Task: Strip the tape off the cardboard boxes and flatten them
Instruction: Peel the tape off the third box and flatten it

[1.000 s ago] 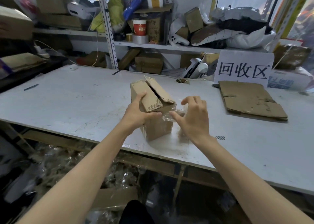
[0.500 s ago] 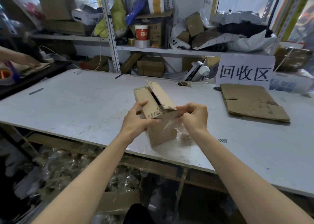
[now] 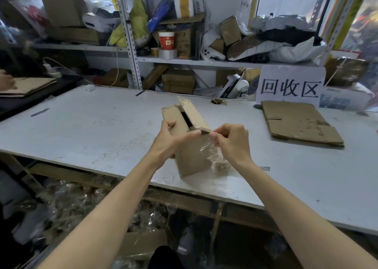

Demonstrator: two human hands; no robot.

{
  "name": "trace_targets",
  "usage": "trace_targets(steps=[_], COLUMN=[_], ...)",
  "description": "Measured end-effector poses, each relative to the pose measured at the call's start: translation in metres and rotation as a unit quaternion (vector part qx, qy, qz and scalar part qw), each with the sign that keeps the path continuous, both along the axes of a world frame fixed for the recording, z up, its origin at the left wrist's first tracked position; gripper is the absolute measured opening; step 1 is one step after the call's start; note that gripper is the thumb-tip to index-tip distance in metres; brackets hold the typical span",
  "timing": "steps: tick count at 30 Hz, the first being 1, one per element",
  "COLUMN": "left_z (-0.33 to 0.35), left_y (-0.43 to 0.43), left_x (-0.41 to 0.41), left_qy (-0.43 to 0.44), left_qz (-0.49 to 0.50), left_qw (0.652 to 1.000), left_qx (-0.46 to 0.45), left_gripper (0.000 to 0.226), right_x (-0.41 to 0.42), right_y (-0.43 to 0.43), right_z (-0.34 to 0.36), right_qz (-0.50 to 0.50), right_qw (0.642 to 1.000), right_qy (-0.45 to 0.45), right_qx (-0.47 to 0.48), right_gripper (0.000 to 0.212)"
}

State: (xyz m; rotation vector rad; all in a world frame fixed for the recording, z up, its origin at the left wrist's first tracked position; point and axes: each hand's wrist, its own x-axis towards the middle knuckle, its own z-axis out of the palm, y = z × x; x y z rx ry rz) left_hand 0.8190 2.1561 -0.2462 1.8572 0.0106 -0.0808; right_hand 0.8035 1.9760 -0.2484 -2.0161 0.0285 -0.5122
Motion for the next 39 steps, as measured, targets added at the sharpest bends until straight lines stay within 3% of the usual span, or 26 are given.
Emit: trace_targets(steps=[3,8,14,17,20,25,29,33,37,39], left_z=[0.004,-0.005,-0.005,-0.005,-0.006,-0.004,-0.006,-0.009,0.006,0.011], left_y=[-0.014,-0.023,-0.023,-0.025,-0.025,-0.027,-0.013,-0.013,-0.016,-0.017], left_x=[0.005,0.014,0.015,0.014,0.012,0.007,0.0,-0.006,-0.005,-0.006], left_qy=[0.014,0.019,0.026,0.025,0.02,-0.002,-0.045,-0.108,-0.14,-0.161], left_qz=[0.054,0.064,0.06,0.062,0.066,0.055,0.003,0.045,0.087,0.1], left_qw=[0.998,0.997,0.997,0.997,0.996,0.994,0.99,0.983,0.972,0.962], left_qx=[0.034,0.048,0.04,0.046,0.051,0.095,0.131,0.143,0.17,0.195], left_gripper=[0.104,0.085,0.079,0.082,0.085,0.09,0.105,0.091,0.085,0.083], right_x=[0.001,0.001,-0.001,-0.002,-0.006,-0.011,-0.015,-0.02,-0.022,-0.02], right_y=[-0.005,-0.011,-0.009,-0.007,-0.002,-0.008,-0.009,-0.011,-0.008,-0.008], right_z=[-0.004,-0.01,-0.016,-0.016,-0.012,-0.004,-0.006,-0.012,-0.007,-0.002], right_qz=[0.021,0.024,-0.015,-0.026,-0.027,-0.049,-0.013,0.026,0.054,0.04], right_qw=[0.999,0.998,0.988,0.993,0.994,0.995,0.999,0.997,0.986,0.978], right_qy=[-0.001,0.023,0.104,0.113,0.093,0.084,0.015,-0.051,-0.078,-0.107], right_qx=[-0.028,0.054,0.115,-0.004,-0.049,-0.021,-0.04,-0.047,-0.134,-0.174], right_gripper=[0.004,0.014,0.013,0.016,0.014,0.018,0.014,0.008,0.039,0.031])
